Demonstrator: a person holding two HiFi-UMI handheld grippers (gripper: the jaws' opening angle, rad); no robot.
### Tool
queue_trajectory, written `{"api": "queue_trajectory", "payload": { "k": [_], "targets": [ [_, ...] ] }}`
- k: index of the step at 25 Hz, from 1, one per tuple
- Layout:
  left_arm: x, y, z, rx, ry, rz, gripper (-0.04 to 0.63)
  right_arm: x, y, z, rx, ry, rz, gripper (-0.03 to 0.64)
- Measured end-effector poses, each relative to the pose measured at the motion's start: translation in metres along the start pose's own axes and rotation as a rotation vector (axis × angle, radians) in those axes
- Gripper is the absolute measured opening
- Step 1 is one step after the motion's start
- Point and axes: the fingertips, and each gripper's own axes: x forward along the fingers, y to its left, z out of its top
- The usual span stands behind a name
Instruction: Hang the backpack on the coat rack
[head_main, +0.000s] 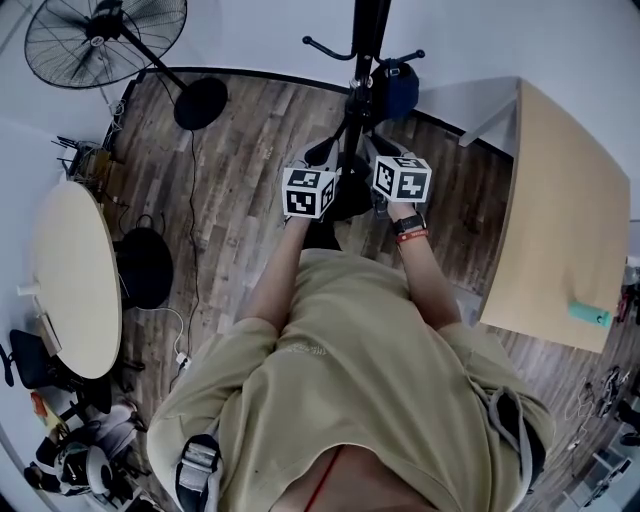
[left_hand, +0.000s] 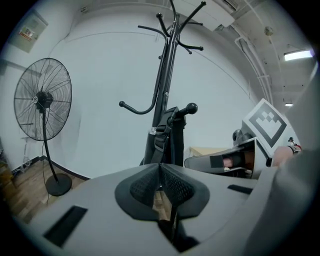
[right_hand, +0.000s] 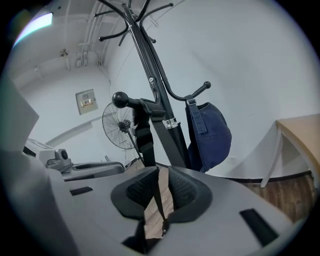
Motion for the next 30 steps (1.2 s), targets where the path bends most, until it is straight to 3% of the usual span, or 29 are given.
{"api": "queue_trajectory", "payload": {
  "k": [10, 17, 25, 30],
  "targets": [
    [-0.045, -0.021, 0.016, 0.042, -0.1, 0.044, 0.026, -0.059, 0.009, 0.01, -0.019, -0.111, -0.024, 0.058],
    [-0.09, -0.04, 0.045, 0.031, -0.198, 0.057, 0.026, -0.113, 0.017, 0.028, -0.072, -0.193, -0.06, 0.042],
    [-0.15, -0.07, 0.064, 0.066, -0.262, 0.092, 0.025, -0.176, 0.041, 0.033, -0.201, -0.285, -0.08, 0.015],
    [-0.175, -0.083, 0.058, 0.081, -0.281, 0.12, 0.025, -0.206, 0.046, 0.02, -0.171, -0.347, -0.092, 0.015]
  ]
}}
